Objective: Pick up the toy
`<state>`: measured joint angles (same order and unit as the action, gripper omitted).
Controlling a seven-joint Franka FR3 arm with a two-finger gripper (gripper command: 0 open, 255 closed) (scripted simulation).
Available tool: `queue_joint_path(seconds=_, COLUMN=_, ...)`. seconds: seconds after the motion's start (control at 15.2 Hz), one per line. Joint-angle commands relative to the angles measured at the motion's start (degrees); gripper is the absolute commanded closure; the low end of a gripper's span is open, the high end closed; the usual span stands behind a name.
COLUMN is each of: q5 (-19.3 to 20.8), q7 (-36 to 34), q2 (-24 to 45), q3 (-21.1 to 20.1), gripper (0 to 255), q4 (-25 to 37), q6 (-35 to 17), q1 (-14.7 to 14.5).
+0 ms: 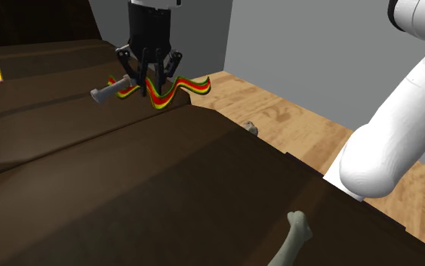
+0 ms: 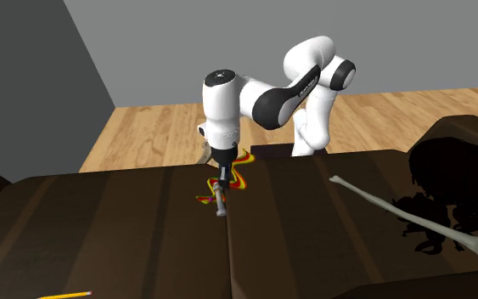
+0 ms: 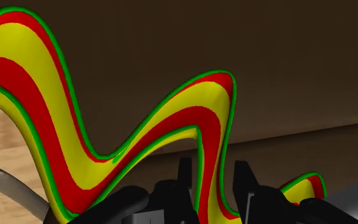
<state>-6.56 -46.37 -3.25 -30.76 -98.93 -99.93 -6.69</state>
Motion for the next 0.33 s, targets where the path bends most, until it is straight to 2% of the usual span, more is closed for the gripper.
queue_joint_path(seconds=0.0, q5=0.07, q7=-0.14, q2=0.08, q3=0.02, gripper=255, q4=1.55, q6=1.49, q1=0.02)
queue_joint_path(seconds=0.26, q5=0.28, q7=-0.40, q2=0.43, q3=-0.01, gripper=255, q4=3.58, q6=3.20, q1=0.01)
